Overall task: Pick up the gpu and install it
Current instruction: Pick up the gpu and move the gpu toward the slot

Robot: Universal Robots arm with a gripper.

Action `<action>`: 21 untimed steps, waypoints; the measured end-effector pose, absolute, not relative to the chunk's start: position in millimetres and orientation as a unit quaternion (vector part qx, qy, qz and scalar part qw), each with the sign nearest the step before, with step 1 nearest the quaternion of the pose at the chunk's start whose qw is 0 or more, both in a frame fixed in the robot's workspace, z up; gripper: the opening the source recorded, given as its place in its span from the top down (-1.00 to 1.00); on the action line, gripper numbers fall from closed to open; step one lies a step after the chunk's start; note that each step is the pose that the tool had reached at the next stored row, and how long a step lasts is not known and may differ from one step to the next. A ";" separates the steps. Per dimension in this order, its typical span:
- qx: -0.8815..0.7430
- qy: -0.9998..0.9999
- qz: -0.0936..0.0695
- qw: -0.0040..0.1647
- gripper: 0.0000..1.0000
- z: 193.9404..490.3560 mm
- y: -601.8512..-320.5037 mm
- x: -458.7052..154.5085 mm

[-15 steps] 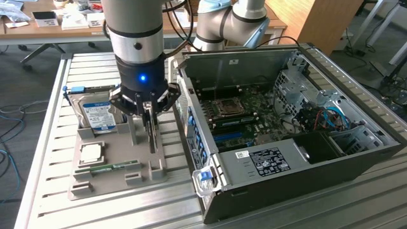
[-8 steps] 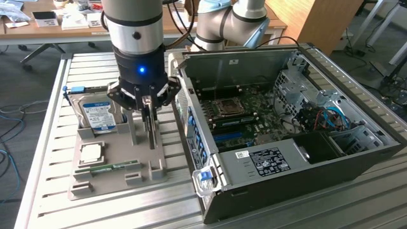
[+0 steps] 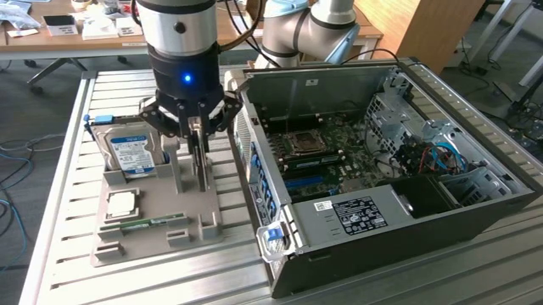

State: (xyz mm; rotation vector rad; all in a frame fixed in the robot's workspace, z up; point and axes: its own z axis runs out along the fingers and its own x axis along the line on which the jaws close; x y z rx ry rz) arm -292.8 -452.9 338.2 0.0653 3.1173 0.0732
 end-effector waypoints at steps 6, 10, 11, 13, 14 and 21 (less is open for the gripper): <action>0.021 0.999 0.023 0.011 0.47 351.8 -452.9 -292.9; 0.021 0.999 0.024 0.011 0.47 354.4 -452.9 -292.9; 0.021 0.999 0.024 0.011 0.47 354.5 -452.9 -292.9; 0.021 0.999 0.023 0.011 0.47 354.5 -452.9 -292.9; 0.021 0.999 0.023 0.011 0.47 354.6 -452.9 -292.9; 0.021 0.999 0.023 0.011 0.47 359.4 -452.9 -292.9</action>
